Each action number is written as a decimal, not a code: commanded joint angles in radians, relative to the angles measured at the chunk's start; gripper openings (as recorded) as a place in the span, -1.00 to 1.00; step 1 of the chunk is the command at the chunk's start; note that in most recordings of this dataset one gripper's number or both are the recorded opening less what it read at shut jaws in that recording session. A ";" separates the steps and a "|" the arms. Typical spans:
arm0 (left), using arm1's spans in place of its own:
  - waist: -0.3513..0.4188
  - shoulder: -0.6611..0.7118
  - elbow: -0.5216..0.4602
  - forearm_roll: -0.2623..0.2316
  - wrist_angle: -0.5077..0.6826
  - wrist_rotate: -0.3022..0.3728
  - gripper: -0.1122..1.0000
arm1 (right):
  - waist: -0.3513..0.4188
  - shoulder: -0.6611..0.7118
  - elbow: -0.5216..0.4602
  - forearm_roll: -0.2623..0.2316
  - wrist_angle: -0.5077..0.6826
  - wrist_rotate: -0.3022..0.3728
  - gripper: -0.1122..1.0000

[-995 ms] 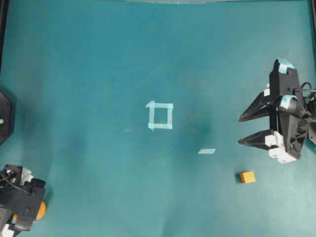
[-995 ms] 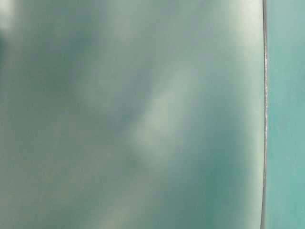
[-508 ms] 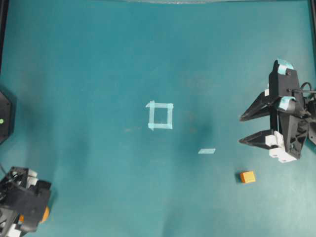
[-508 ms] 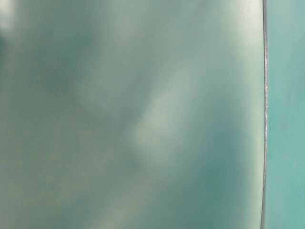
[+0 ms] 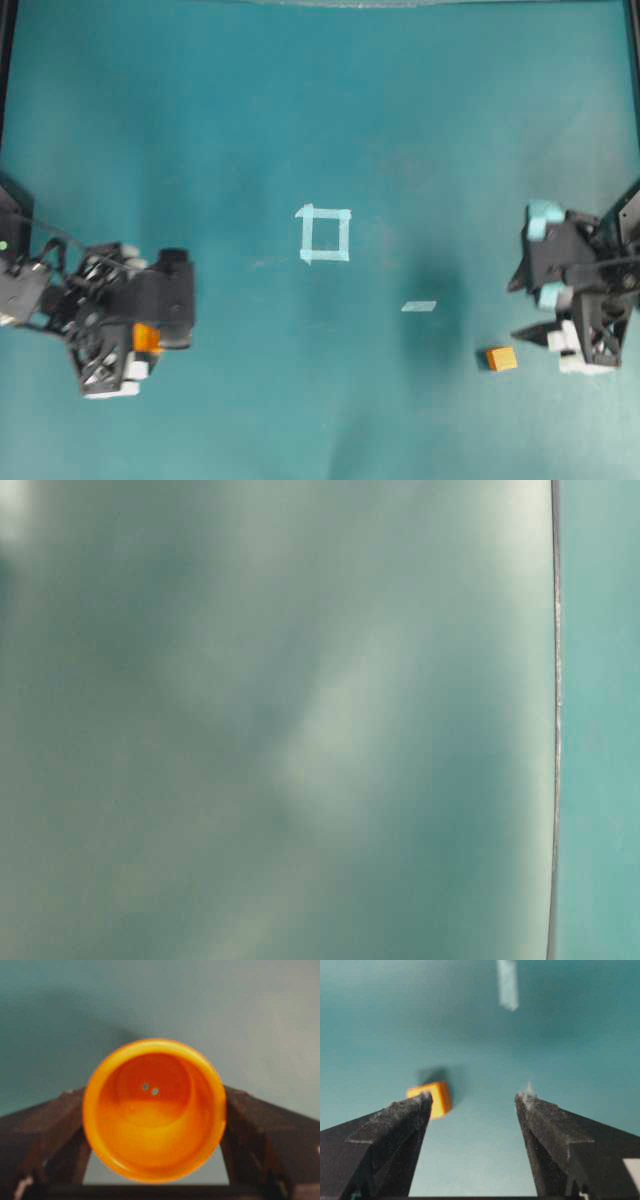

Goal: Hold the block with right arm and the cup with left arm, then put the block into the cup.
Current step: 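Lift the cup and cube and bring both grippers together above the table center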

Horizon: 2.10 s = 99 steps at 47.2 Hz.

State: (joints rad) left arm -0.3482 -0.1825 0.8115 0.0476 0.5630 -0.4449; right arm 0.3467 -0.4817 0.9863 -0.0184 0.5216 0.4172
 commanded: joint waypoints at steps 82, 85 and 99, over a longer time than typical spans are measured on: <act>0.239 0.261 -0.433 0.006 -0.083 0.367 0.45 | -0.117 0.264 -0.232 -0.190 -0.324 -0.014 -0.10; 0.239 0.261 -0.433 0.006 -0.081 0.367 0.45 | -0.166 0.267 -0.265 -0.215 -0.356 -0.014 -0.10; 0.239 0.262 -0.439 0.005 -0.083 0.367 0.45 | -0.278 0.311 -0.336 -0.241 -0.575 -0.012 -0.10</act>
State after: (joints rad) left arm -0.1104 0.0951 0.3988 0.0476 0.4863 -0.0813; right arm 0.0782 -0.1657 0.6842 -0.2531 -0.0061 0.4050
